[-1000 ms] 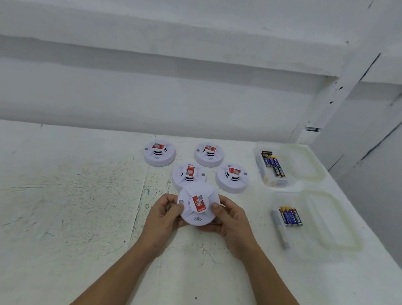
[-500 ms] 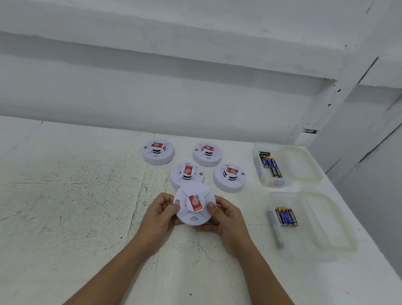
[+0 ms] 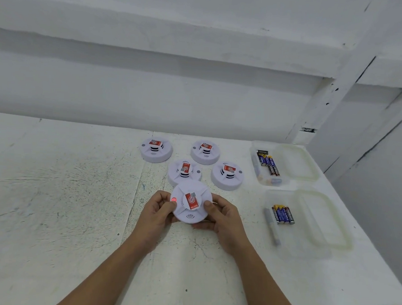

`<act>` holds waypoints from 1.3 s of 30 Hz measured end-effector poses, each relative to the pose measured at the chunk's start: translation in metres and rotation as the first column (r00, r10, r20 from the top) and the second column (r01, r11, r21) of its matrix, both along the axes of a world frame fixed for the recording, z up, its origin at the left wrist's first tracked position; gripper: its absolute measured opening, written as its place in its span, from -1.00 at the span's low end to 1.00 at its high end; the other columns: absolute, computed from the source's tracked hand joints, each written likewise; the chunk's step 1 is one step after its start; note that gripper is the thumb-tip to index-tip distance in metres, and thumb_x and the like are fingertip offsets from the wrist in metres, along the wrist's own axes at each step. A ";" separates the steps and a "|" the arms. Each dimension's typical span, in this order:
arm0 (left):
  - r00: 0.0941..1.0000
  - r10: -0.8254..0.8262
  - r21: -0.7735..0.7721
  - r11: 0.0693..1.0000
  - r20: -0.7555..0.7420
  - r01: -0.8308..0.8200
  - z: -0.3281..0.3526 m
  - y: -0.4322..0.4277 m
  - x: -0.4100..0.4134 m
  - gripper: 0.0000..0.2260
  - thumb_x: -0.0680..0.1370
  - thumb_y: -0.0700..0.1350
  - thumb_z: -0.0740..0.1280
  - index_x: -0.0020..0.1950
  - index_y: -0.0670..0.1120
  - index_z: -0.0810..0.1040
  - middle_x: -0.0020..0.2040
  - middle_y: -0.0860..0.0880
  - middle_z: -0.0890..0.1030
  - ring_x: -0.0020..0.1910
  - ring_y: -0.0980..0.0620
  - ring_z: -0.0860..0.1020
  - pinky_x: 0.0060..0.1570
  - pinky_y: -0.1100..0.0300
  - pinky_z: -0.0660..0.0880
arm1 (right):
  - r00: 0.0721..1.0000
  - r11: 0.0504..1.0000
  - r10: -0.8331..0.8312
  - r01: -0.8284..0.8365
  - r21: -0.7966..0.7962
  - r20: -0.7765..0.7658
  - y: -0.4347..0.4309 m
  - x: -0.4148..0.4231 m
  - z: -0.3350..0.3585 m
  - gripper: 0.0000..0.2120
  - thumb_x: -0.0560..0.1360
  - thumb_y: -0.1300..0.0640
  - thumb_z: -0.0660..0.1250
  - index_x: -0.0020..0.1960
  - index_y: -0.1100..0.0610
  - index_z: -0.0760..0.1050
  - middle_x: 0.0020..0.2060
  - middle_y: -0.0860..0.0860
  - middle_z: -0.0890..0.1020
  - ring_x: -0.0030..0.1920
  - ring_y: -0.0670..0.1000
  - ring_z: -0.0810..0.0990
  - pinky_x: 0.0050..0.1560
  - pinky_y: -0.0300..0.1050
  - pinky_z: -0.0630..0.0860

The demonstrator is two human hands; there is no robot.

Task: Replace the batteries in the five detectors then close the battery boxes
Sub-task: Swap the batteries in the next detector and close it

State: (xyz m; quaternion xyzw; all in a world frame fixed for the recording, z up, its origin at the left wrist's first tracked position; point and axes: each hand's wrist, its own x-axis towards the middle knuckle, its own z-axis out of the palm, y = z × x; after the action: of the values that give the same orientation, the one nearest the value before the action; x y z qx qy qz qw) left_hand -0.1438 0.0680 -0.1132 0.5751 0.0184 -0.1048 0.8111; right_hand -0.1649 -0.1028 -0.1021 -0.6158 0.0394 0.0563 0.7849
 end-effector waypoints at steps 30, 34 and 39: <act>0.999 0.043 -0.067 0.997 -0.014 -0.044 0.007 -0.004 -0.004 -0.93 0.58 -0.37 0.17 -0.01 -0.28 0.43 -0.10 -0.25 0.57 -0.24 0.01 0.63 -0.26 0.20 0.60 | 1.000 1.000 -0.016 0.016 -0.022 0.019 -0.001 0.000 -0.004 -0.70 0.51 0.09 0.30 0.20 0.17 0.54 0.04 0.14 0.67 0.03 0.18 0.66 -0.10 0.11 0.63; 0.999 0.043 -0.056 0.997 -0.019 -0.044 0.006 -0.003 -0.004 -0.93 0.58 -0.36 0.18 -0.01 -0.29 0.44 -0.15 -0.21 0.61 -0.21 -0.03 0.63 -0.23 0.18 0.61 | 1.000 0.999 -0.019 0.020 -0.029 0.024 -0.001 -0.001 -0.004 -0.70 0.51 0.09 0.30 0.20 0.17 0.55 0.04 0.12 0.68 0.03 0.17 0.67 -0.10 0.11 0.63; 0.999 0.047 -0.038 0.998 -0.028 -0.048 0.002 -0.001 -0.003 -0.94 0.58 -0.35 0.19 -0.03 -0.28 0.45 -0.13 -0.23 0.61 -0.19 -0.05 0.62 -0.19 0.15 0.60 | 0.999 0.999 -0.022 0.023 -0.032 0.023 0.000 -0.001 -0.005 -0.69 0.50 0.08 0.31 0.20 0.18 0.54 0.03 0.12 0.68 0.02 0.17 0.67 -0.09 0.12 0.63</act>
State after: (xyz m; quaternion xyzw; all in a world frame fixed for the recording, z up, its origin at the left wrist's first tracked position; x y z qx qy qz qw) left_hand -0.1471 0.0666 -0.1108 0.5575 0.0410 -0.0937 0.8239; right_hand -0.1662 -0.1032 -0.1069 -0.6285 0.0382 0.0400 0.7758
